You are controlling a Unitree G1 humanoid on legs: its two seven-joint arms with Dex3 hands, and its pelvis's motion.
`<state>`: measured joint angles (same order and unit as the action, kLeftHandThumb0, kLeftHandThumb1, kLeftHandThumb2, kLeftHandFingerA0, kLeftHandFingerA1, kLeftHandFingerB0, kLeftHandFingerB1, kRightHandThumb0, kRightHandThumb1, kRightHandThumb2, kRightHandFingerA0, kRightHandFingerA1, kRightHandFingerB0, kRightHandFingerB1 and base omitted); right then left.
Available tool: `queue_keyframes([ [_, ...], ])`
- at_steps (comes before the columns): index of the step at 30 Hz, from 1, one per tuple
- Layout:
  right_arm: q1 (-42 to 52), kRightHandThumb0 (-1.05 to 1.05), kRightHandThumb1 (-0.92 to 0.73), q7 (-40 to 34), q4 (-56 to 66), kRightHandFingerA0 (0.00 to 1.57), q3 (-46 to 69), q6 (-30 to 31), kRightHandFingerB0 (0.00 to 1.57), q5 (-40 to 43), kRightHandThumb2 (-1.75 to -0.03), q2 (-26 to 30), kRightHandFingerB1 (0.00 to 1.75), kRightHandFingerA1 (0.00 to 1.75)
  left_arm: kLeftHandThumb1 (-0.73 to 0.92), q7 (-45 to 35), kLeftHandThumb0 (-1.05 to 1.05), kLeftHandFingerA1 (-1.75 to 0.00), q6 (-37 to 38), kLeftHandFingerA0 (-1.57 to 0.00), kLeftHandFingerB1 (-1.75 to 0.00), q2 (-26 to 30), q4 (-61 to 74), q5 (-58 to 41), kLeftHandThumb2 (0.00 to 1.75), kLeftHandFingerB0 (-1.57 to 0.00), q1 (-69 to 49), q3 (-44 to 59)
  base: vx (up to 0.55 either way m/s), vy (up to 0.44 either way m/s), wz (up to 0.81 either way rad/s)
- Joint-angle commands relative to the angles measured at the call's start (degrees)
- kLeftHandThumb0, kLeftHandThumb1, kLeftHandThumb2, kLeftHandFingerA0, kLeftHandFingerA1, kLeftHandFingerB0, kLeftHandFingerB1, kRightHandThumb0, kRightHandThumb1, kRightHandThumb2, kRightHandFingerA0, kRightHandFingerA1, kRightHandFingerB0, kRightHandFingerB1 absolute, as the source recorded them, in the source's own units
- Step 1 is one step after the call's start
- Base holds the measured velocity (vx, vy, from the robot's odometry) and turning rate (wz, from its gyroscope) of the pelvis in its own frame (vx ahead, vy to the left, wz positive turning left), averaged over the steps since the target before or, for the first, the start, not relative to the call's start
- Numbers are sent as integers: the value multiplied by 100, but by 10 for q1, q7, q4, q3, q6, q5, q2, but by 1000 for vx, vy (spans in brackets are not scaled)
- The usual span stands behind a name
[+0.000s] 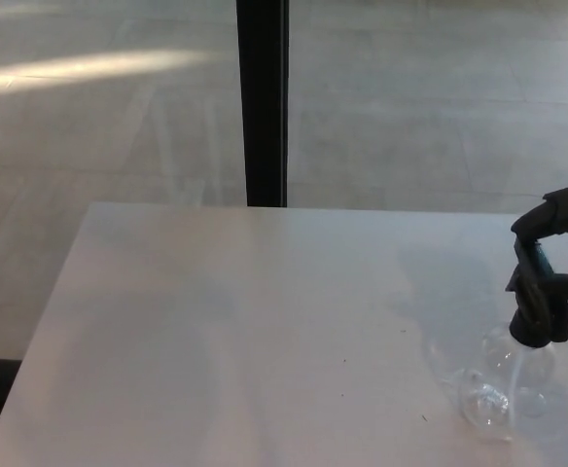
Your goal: The robot uses its right hand to grab and lift the lid of the spray bottle kept in the middle of the desk and places the lid on the right side of the bottle
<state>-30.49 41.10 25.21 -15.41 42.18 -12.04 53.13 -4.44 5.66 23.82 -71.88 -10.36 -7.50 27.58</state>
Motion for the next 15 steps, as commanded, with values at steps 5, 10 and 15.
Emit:
queue_keyframes([
  [5, -25, -84, -52, -149, -158, 40, -289, -66, 9, -278, -86, -167, 33, 67, 68, -58, -61, -60, 134, -70, -45, 9, 54, -25, 61, -60, 60, 14, 0, 0, 0],
  [10, -29, -84, -52, -155, -165, 40, -296, -62, 9, -282, -86, -171, 33, 67, 68, -59, -61, -60, 136, -70, -45, 9, 52, -24, 61, -60, 61, 16, 0, 0, 0],
  [15, 14, -61, -55, -263, -220, 82, -355, -100, 21, -355, -57, -193, 32, 136, 67, -66, -59, -60, 131, -69, -47, 0, 58, -20, 60, -66, 57, 10, 0, 0, 0],
])
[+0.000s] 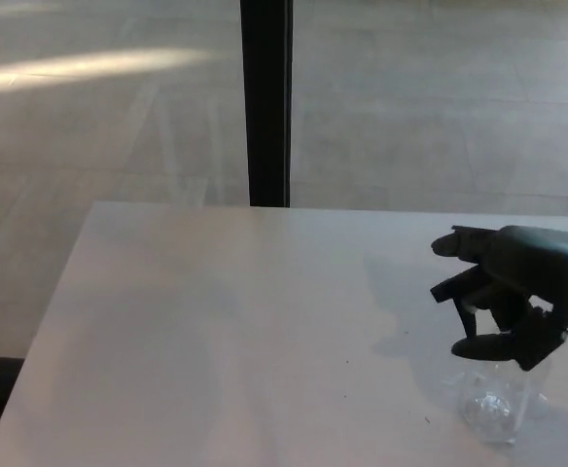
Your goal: The robot uses its right hand to grab and lift the lid of the spray bottle kept in the middle of the desk and places the lid on the right side of the bottle
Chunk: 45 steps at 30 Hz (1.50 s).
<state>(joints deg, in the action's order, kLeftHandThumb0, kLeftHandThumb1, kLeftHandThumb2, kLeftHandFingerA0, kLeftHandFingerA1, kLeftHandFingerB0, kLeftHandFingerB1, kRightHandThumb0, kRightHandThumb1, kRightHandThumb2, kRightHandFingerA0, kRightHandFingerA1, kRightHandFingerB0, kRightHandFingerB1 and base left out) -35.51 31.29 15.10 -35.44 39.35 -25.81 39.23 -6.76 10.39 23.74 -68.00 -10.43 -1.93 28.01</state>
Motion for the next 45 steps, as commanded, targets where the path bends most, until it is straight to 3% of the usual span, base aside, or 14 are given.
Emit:
queue_keyframes([
  [1, 66, -61, -55, -173, -122, 82, -154, -73, 21, -218, -57, -56, 32, 136, 67, -43, -59, -60, 83, -69, -47, 0, 22, -18, 60, -66, 1, 5, 0, 0, 0],
  [7, 67, -40, -60, -199, -124, 79, -165, -84, 30, -239, -61, -59, 33, 142, 70, -47, -62, -57, 101, -71, -45, -1, 5, -12, 61, -64, -2, 2, 0, 0, 0],
  [12, 49, -33, -68, -212, -121, 79, -150, -119, 80, -253, -63, -35, 57, 163, 71, -52, -60, -59, 103, -71, -46, -2, 18, -13, 61, -62, -9, 1, 0, 0, 0],
  [22, 44, -34, -68, -295, -121, 87, -91, -188, 83, -264, -63, -14, 105, 172, 67, -73, -60, -64, 107, -72, -47, 0, 9, -17, 60, -61, -9, 4, 0, 0, 0],
  [23, 44, -40, -72, -302, -122, 84, -80, -200, 78, -253, -65, -17, 73, 171, 67, -73, -60, -64, 109, -73, -47, 0, 10, -16, 60, -62, -9, 3, 0, 0, 0],
  [26, 38, -44, -71, -332, -124, 87, -65, -225, 85, -263, -67, -22, 58, 170, 67, -74, -63, -64, 118, -73, -47, 0, 7, -11, 60, -63, -11, 0, 0, 0, 0],
  [35, 28, -32, -58, -388, -110, 91, 5, -315, 87, -216, -61, -60, 60, 168, 69, -72, -61, -63, 117, -71, -47, 3, 5, -8, 60, -64, -14, -1, 0, 0, 0],
  [36, 27, -25, -60, -396, -113, 90, 12, -323, 86, -214, -61, -67, 72, 171, 69, -72, -60, -63, 116, -71, -47, 4, 2, -8, 60, -63, -13, -1, 0, 0, 0],
  [37, 24, -20, -60, -392, -110, 86, 21, -326, 68, -205, -69, -74, 130, 175, 68, -72, -63, -64, 116, -70, -47, 4, 2, -7, 60, -67, -13, -1, 0, 0, 0],
  [39, 22, -20, -60, -381, -106, 86, 36, -332, 68, -195, -69, -84, 130, 175, 68, -72, -63, -64, 116, -70, -47, 5, 4, -7, 60, -67, -15, -2, 0, 0, 0],
  [40, 16, -25, -68, -368, -96, 88, 57, -336, 80, -172, -63, -93, 91, 175, 67, -72, -63, -64, 112, -71, -48, 5, 3, -7, 60, -68, -13, -2, 0, 0, 0],
  [41, 11, -32, -50, -359, -92, 119, 77, -337, 82, -154, -91, -106, 82, 136, 67, -73, -63, -63, 110, -71, -46, 6, 3, -8, 60, -63, -14, -1, 0, 0, 0],
  [43, 3, -26, -69, -348, -97, 90, 103, -344, 82, -137, -65, -120, 85, 169, 68, -73, -64, -64, 108, -71, -46, 6, 6, -8, 60, -64, -15, -2, 0, 0, 0],
  [45, -16, -24, -61, -305, -78, 115, 155, -297, 82, -90, -107, -153, 110, 134, 68, -74, -63, -63, 106, -72, -46, 7, 1, -10, 60, -64, -14, 1, 0, 0, 0],
])
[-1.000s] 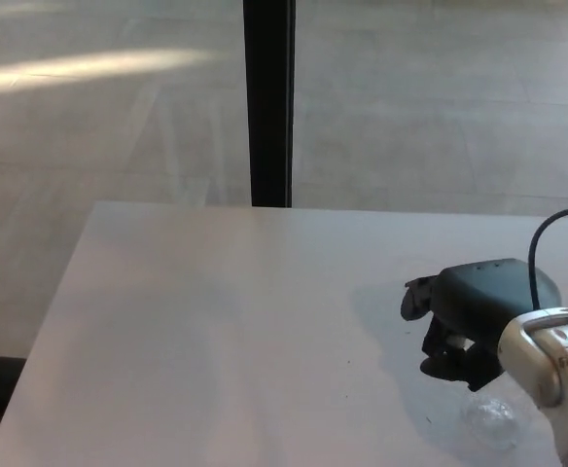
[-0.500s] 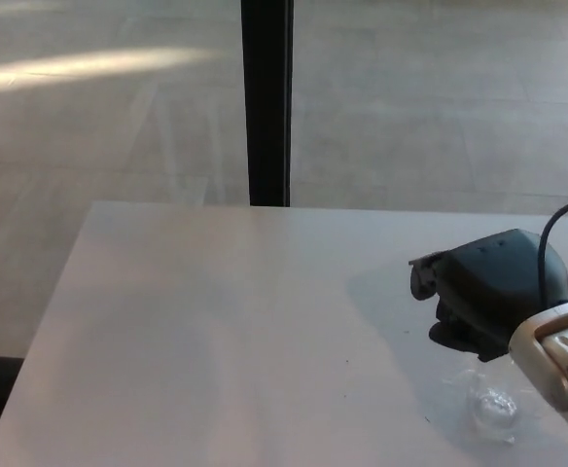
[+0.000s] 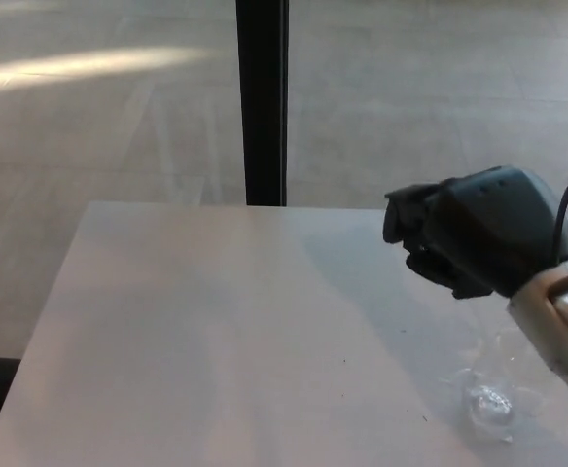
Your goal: The robot uses its right hand to grab and lift the lid of the spray bottle kept in the middle of the desk and places the lid on the right side of the bottle
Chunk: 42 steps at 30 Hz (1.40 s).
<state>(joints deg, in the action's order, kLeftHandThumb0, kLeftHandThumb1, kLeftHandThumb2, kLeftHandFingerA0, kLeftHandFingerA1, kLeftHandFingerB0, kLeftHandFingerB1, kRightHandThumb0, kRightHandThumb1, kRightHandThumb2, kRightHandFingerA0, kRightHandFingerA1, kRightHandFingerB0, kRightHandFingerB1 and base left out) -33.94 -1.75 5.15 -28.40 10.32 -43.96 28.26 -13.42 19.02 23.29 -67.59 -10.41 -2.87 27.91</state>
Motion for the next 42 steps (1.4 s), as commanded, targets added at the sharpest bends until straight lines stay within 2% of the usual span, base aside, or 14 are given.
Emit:
queue_keyframes([
  [1, -39, -14, -66, 29, 18, 87, 96, -6, 75, 98, -92, -46, 123, 174, 69, -8, -63, -63, 22, -71, -46, 13, -4, -8, 61, -62, -5, 0, 0, 0, 0],
  [3, -50, -13, -67, 37, 14, 87, 119, -3, 74, 103, -91, -54, 124, 175, 69, -5, -64, -62, 21, -71, -47, 14, -5, -4, 61, -64, -6, -3, 0, 0, 0],
  [5, -63, -12, -61, 38, 8, 93, 144, -3, 81, 111, -91, -59, 99, 167, 70, -4, -62, -59, 21, -70, -46, 15, -8, -4, 61, -60, -6, -3, 0, 0, 0],
  [6, -86, -13, -62, 41, -18, 85, 171, -4, 70, 126, -102, -54, 135, 173, 70, -4, -60, -60, 20, -71, -45, 16, -9, -6, 61, -60, -6, -1, 0, 0, 0],
  [8, -111, -16, -65, 49, -52, 84, 205, -10, 67, 144, -103, -42, 149, 175, 69, -4, -63, -60, 17, -71, -44, 16, -14, -8, 61, -62, -4, 0, 0, 0, 0],
  [16, -172, -18, -67, 74, -87, 86, 295, 6, 70, 174, -99, -2, 146, 175, 68, -6, -63, -61, 15, -71, -45, 16, -9, -11, 61, -61, -6, 2, 0, 0, 0],
  [20, -181, -11, -53, 86, -92, 86, 331, 15, 68, 182, -116, 32, 144, 175, 69, -6, -62, -60, 13, -72, -45, 21, -15, -13, 61, -63, 0, 5, 0, 0, 0],
  [21, -177, -20, -54, 83, -95, 116, 337, 12, 81, 184, -116, 37, 116, 138, 70, -7, -62, -61, 12, -72, -45, 21, -13, -13, 61, -63, 0, 4, 0, 0, 0],
  [22, -166, -18, -52, 81, -100, 116, 349, 11, 82, 186, -116, 47, 118, 139, 70, -8, -60, -62, 13, -72, -45, 21, -11, -13, 61, -64, -1, 4, 0, 0, 0],
  [23, -153, -10, -51, 80, -103, 86, 356, 8, 69, 188, -116, 52, 144, 175, 70, -7, -60, -61, 14, -71, -45, 22, -11, -12, 62, -62, -1, 3, 0, 0, 0],
  [27, -116, -12, -51, 92, -92, 87, 356, 17, 71, 185, -113, 67, 141, 175, 70, -7, -62, -60, 17, -71, -45, 23, -11, -10, 61, -60, -2, 0, 0, 0, 0],
  [30, 0, -15, -55, 111, -79, 87, 345, -5, 73, 185, -102, 78, 134, 170, 69, -4, -63, -60, 10, -73, -44, 21, -15, -12, 61, -61, 2, 1, 0, 0, 0],
  [37, 123, -15, -57, 112, -88, 93, 303, -9, 81, 160, -91, 74, 129, 164, 70, -2, -62, -59, 10, -72, -44, 22, -16, -11, 61, -63, 6, 0, 0, 0, 0],
  [42, 193, -13, -60, 127, -139, 81, 290, -24, 79, 188, -88, 70, 121, 163, 68, -7, -63, -60, 9, -74, -45, 19, -17, -18, 60, -64, 9, 5, 0, 0, 0],
])
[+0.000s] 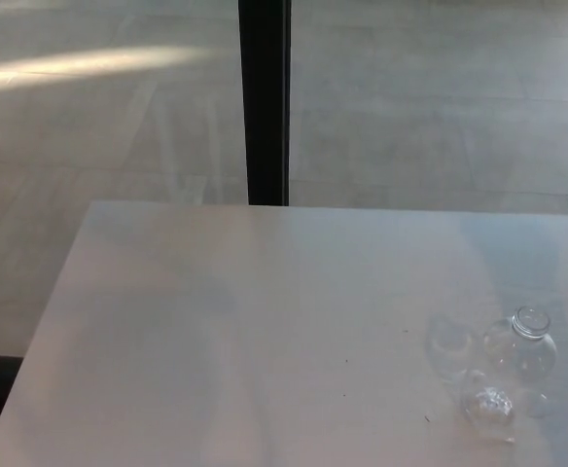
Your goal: The robot uses its right hand to grab and lift the lid of the spray bottle kept in the middle of the desk and places the lid on the right side of the bottle
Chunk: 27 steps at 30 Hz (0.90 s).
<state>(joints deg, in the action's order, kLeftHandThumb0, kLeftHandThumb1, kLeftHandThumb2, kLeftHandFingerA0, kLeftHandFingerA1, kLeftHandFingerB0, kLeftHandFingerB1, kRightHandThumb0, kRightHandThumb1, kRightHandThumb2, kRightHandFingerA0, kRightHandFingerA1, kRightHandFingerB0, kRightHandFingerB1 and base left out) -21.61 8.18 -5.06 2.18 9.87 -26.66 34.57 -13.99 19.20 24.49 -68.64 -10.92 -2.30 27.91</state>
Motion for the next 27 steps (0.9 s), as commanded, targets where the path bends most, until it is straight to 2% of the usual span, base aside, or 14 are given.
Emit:
queue_keyframes([
  [1, 69, -10, -63, 34, -49, 80, -20, -9, 82, 17, -83, 6, 109, 158, 68, 0, -62, -60, 9, -73, -45, 6, -4, -13, 61, -62, 2, 5, 0, 0, 0],
  [4, 66, -12, -62, 29, -81, 84, -33, -21, 84, 9, -87, 10, 105, 154, 69, 0, -61, -60, 10, -72, -45, 7, -1, -14, 61, -62, 0, 3, 0, 0, 0],
  [5, 66, -12, -63, 13, -99, 84, -39, -47, 86, 4, -85, 11, 94, 150, 69, -1, -61, -60, 11, -72, -45, 7, -1, -15, 61, -63, -3, 4, 0, 0, 0],
  [9, 69, -27, -68, -1, -125, 83, -103, -27, 83, -73, -64, 35, 70, 147, 71, -7, -60, -59, 17, -70, -44, 10, 5, -16, 61, -63, -15, 3, 0, 0, 0],
  [14, 77, -26, -68, -2, -120, 84, -117, -16, 82, -74, -67, 45, 65, 143, 70, -6, -62, -59, 12, -70, -43, 10, 6, -15, 61, -62, -8, 0, 0, 0, 0],
  [16, 83, -25, -69, -28, -137, 78, -119, -36, 78, -72, -64, 34, 58, 149, 69, -4, -62, -59, 9, -71, -44, 10, 3, -16, 61, -62, -6, 2, 0, 0, 0],
  [17, 87, -30, -70, -35, -137, 79, -112, -45, 66, -56, -63, 21, 53, 142, 69, -4, -64, -61, 17, -70, -45, 10, 4, -13, 61, -63, -8, -1, 0, 0, 0],
  [19, 85, -31, -69, -35, -134, 81, -111, -39, 57, -55, -62, 17, 47, 139, 69, -6, -64, -62, 17, -71, -45, 10, 3, -16, 61, -63, -5, 1, 0, 0, 0],
  [21, 84, -33, -67, -33, -133, 80, -107, -50, 40, -44, -61, 11, 39, 125, 68, -4, -64, -61, 14, -72, -45, 11, -4, -15, 61, -62, -2, 1, 0, 0, 0],
  [22, 85, -34, -66, -34, -135, 69, -105, -69, 35, -35, -60, 12, 37, 109, 68, -5, -65, -60, 14, -71, -44, 12, -6, -15, 61, -61, -2, 1, 0, 0, 0],
  [23, 86, -51, -64, -19, -126, 39, -107, -69, 17, -33, -61, 16, 28, 57, 69, -5, -63, -61, 14, -72, -45, 11, -3, -15, 61, -64, -3, 1, 0, 0, 0],
  [24, 86, -63, -50, -5, -115, 18, -111, -60, 6, -36, -81, 19, 33, 51, 69, -6, -62, -61, 14, -72, -45, 10, -1, -16, 61, -63, -4, 1, 0, 0, 0],
  [25, 86, -68, -47, 4, -105, 3, -113, -51, 4, -39, -85, 21, 27, 45, 69, -4, -63, -60, 14, -72, -45, 11, -2, -14, 61, -63, -3, 0, 0, 0, 0],
  [27, 88, -85, -55, 16, -90, 0, -114, -50, 0, -37, -88, 25, 6, 6, 69, -3, -63, -58, 13, -71, -44, 12, -4, -12, 61, -61, -4, -2, 0, 0, 0],
])
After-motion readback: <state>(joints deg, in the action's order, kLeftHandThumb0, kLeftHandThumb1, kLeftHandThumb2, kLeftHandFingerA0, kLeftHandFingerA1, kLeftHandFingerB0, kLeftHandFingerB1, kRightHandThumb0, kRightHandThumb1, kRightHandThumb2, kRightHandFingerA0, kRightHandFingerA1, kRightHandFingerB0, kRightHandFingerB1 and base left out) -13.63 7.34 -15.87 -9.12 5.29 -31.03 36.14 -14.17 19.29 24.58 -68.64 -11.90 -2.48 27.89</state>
